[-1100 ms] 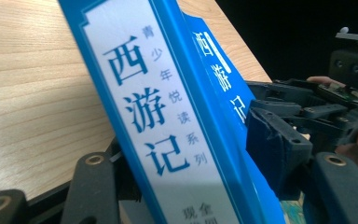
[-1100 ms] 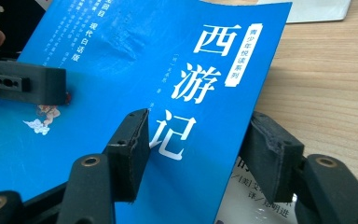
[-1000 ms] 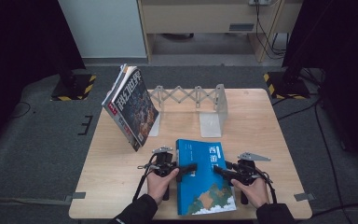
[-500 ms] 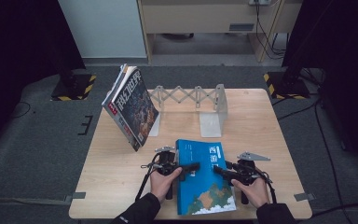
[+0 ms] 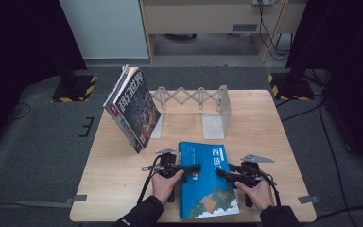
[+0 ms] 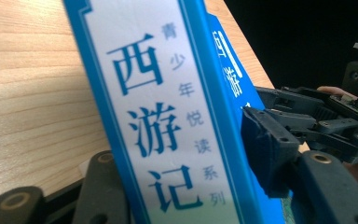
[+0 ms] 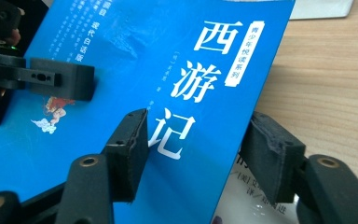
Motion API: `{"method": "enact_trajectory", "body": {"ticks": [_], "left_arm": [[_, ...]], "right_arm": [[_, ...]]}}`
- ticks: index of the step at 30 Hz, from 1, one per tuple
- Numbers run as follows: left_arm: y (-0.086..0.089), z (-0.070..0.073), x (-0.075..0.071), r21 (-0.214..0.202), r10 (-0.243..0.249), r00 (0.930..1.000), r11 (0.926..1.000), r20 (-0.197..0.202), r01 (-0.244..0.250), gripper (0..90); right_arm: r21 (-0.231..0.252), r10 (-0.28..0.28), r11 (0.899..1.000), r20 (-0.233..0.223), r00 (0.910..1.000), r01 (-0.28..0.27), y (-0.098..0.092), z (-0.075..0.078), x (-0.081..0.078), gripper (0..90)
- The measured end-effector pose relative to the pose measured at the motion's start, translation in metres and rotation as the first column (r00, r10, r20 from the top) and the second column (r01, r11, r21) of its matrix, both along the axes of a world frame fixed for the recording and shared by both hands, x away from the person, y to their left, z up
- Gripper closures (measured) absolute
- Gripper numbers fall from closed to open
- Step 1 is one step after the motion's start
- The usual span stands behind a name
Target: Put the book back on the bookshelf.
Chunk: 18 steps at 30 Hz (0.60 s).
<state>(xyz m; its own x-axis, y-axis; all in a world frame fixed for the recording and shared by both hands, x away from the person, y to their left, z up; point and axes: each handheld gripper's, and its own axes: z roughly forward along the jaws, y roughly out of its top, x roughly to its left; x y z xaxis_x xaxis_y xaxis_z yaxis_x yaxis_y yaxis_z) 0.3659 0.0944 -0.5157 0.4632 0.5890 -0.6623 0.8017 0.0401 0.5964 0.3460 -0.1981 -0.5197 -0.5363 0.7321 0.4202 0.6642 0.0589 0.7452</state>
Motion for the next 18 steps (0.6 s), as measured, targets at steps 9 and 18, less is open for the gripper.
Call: {"method": "enact_trajectory", "body": {"ticks": [9,18], "left_arm": [[0.0,0.019,-0.006,-0.007,-0.035,0.9956,0.9993,0.086,0.036,55.8],[-0.002,0.016,-0.004,0.01,-0.037,0.9946,0.9993,0.097,0.036,49.6]], "right_arm": [[0.044,0.004,0.999,0.017,0.9998,-0.004,-0.004,0.002,-0.003,41.1],[0.018,0.017,1.0,0.05,0.9986,-0.018,-0.001,0.005,0.0,44.3]]}}
